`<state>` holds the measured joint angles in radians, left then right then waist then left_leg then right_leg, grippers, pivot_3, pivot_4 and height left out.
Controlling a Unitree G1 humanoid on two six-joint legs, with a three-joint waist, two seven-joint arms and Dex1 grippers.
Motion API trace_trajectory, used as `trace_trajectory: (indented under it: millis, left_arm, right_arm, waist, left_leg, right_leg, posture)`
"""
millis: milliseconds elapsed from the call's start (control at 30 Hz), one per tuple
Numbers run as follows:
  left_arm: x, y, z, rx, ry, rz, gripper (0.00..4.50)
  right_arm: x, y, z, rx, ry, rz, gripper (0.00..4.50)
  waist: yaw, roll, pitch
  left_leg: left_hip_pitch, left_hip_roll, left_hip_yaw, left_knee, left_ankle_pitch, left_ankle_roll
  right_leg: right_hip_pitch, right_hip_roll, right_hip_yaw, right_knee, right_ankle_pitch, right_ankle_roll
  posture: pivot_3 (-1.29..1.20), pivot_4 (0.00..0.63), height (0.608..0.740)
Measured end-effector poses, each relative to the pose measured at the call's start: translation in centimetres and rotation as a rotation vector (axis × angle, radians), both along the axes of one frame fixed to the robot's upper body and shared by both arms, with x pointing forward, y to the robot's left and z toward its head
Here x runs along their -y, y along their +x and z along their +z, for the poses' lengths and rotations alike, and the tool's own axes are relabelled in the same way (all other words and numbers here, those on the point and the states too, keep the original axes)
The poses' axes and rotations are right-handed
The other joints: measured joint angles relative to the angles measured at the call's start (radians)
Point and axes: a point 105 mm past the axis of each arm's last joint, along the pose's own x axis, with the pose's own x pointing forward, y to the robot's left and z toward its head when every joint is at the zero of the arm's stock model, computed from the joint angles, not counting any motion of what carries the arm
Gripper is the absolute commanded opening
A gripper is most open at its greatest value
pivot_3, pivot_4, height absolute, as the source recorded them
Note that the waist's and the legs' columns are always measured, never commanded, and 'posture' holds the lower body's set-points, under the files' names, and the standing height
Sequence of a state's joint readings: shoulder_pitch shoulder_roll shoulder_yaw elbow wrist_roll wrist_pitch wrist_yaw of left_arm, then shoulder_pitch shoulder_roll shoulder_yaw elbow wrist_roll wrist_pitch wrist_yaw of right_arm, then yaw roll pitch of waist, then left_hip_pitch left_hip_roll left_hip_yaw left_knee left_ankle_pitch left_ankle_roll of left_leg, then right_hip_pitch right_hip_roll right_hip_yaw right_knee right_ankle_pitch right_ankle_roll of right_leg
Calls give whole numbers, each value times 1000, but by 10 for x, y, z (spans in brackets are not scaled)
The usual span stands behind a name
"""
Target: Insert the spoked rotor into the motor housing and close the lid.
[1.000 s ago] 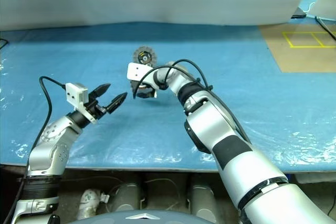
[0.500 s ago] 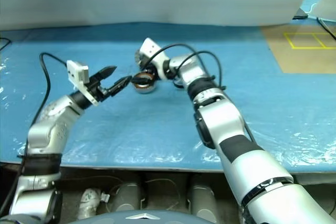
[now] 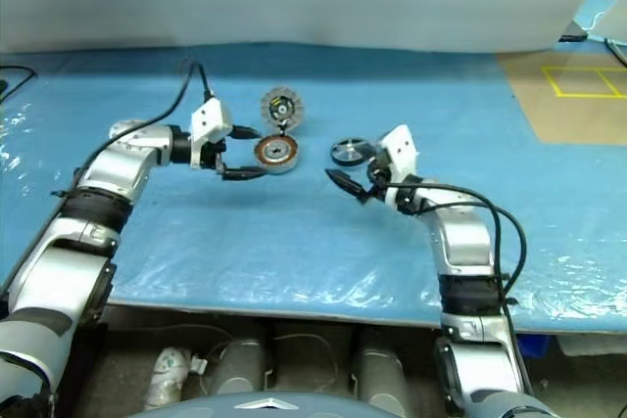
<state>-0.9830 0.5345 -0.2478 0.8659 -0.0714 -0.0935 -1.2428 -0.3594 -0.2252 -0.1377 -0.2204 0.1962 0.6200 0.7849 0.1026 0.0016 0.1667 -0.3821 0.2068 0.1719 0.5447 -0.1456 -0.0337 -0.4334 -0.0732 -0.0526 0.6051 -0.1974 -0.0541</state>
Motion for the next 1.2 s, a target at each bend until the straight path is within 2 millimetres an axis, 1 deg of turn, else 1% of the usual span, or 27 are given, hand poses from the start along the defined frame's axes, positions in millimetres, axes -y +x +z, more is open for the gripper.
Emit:
trace_trajectory:
  millis: [133, 200, 267, 333, 367, 433, 500, 633, 700, 900, 1000, 1100, 1200]
  left_arm:
    - [4, 10, -5, 69, 164, -39, 4500]
    - [9, 13, -6, 117, 269, -80, 4500]
    - [14, 15, -9, 150, 335, -115, 4500]
    - [20, 15, -13, 154, 363, -133, 4500]
    - [21, 16, -17, 146, 409, -134, 4500]
    - [18, 18, -24, 130, 494, -128, 4500]
    - [18, 19, -24, 127, 526, -126, 4500]
    - [28, 22, -22, 92, 512, -95, 4500]
    - [30, 22, -24, 79, 516, -87, 4500]
    - [29, 22, -26, 76, 535, -88, 4500]
    - [27, 24, -27, 99, 565, -80, 4500]
    - [25, 29, -27, 127, 580, -41, 4500]
    - [24, 33, -28, 142, 577, 4, 4500]
  right_arm:
    - [2, -26, -5, -70, 79, -31, 4486]
    - [8, -38, 3, -51, 82, -37, 4486]
    - [11, -46, 13, -19, 85, -39, 4486]
    - [11, -49, 15, -11, 74, -43, 4486]
    - [12, -50, 13, -17, 70, -60, 4486]
    - [15, -49, 6, -39, 66, -94, 4486]
    - [15, -49, 3, -50, 61, -115, 4486]
    - [11, -48, -1, -50, 38, -123, 4486]
    - [10, -48, -5, -57, 23, -126, 4486]
    - [11, -47, -5, -53, 9, -141, 4486]
    - [9, -48, -6, -56, 5, -136, 4486]
    - [6, -48, -7, -59, 2, -131, 4486]
    - [3, -49, -9, -65, 3, -124, 4486]
  waist:
    - [7, -1, 1]
    - [13, -1, 1]
    - [19, -2, 1]
    - [20, -2, 1]
    - [23, -2, 1]
    - [22, -2, 1]
    - [23, -3, 1]
    - [26, -3, 1]
    - [25, -3, 2]
    - [25, -3, 2]
    - [25, -3, 2]
    - [25, -3, 2]
    - [25, -4, 2]
  left_leg:
    - [-2, -1, -1, 0, 1, -2]
    - [-4, -1, -1, -1, 1, -2]
    - [-3, -2, -1, -2, 1, -2]
    - [-3, -3, -1, -3, 2, -3]
    - [-3, -3, -1, -2, 2, -3]
    - [-3, -3, -1, -2, 2, -3]
    - [-3, -3, -1, -2, 1, -3]
    - [-4, -3, -1, -2, 1, -3]
    - [-4, -3, -2, -2, 1, -2]
    - [-4, -3, -2, -2, 1, -2]
    - [-3, -3, -2, -2, 1, -1]
    - [-4, -3, -2, -2, 1, -1]
    - [-4, -3, -3, -2, 1, -1]
  right_leg:
    - [0, -2, 1, -3, 1, 3]
    - [0, -3, 1, -4, 2, 2]
    - [0, -2, 1, -5, 3, 1]
    - [0, -2, 0, -5, 2, 1]
    - [0, -2, 0, -5, 1, 3]
    - [0, -2, 0, -5, -1, 6]
    - [0, -2, 0, -5, -1, 6]
    - [0, -3, 0, -5, 0, 6]
    - [0, -3, 0, -5, 2, 2]
    - [1, -3, -1, -6, 2, 1]
    - [1, -3, -1, -6, 1, 3]
    - [2, -3, -1, -6, 0, 6]
    - [2, -3, -1, -6, 0, 5]
  posture:
    - [0, 150, 740]
    - [0, 150, 740]
    - [0, 150, 740]
    - [0, 150, 740]
    - [0, 150, 740]
    - [0, 150, 740]
    - [0, 150, 740]
    - [0, 150, 740]
    - [0, 150, 740]
    - [0, 150, 740]
    - [0, 150, 740]
    - [0, 150, 740]
    - [0, 150, 740]
